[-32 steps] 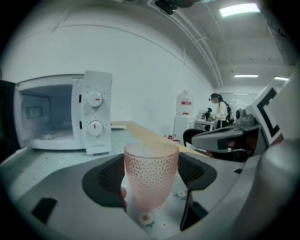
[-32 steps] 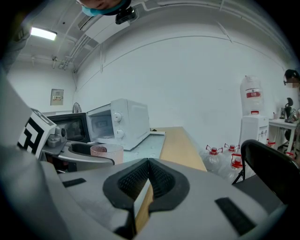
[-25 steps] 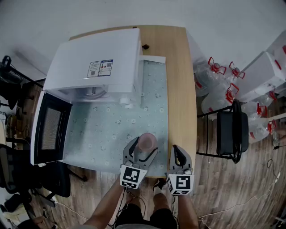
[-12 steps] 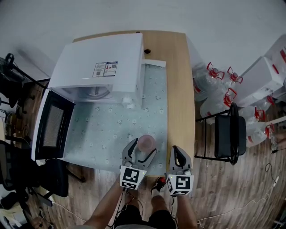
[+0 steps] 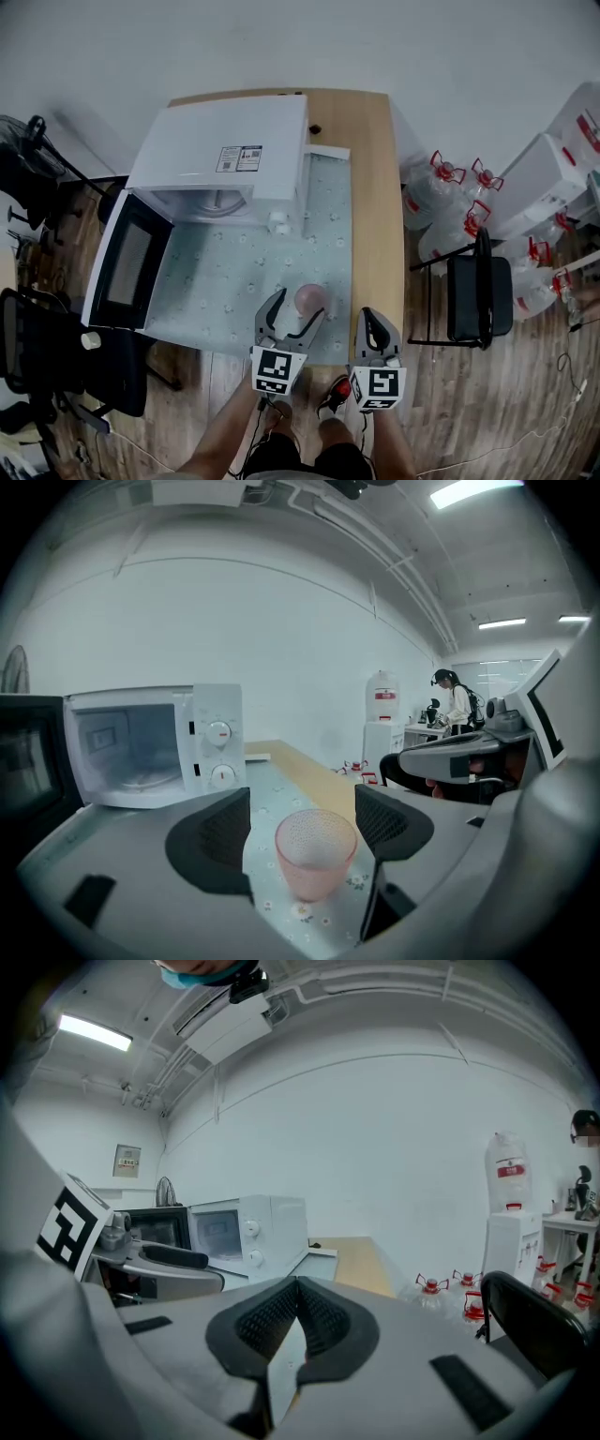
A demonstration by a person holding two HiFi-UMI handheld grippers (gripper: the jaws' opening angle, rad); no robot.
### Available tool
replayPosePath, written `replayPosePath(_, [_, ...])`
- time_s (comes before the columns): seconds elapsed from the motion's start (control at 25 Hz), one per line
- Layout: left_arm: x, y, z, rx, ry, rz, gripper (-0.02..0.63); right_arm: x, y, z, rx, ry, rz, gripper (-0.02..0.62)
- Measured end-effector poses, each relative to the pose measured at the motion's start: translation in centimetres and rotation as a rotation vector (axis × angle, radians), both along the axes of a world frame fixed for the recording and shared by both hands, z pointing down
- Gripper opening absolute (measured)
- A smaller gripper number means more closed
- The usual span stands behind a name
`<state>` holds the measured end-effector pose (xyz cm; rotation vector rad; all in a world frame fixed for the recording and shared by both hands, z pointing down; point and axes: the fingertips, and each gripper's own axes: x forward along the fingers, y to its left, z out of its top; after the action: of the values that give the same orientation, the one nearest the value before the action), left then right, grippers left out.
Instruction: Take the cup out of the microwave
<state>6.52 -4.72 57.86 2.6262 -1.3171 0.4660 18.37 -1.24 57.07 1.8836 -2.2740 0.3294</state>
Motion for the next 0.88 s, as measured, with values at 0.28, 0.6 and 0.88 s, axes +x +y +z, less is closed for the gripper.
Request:
replayPosePath(0.28, [-1.7, 0.2, -5.6, 0.053, 0.028, -0.039, 0.36, -0.8, 0.2, -5.0, 0.075, 0.015, -0.027, 0.017])
replayPosePath(0.6, [-4.2, 1.0, -11.1, 0.103, 0.007, -0.091, 0.259, -1.9, 0.5, -10.4, 0.138, 0.011, -0.05, 0.017])
replayPosePath(0.88, [-7.2, 2.1, -15.3, 0.14, 0.024, -0.155, 0.23, -4.2, 0.1, -14.6, 0.192, 0.007, -0.101, 0.017])
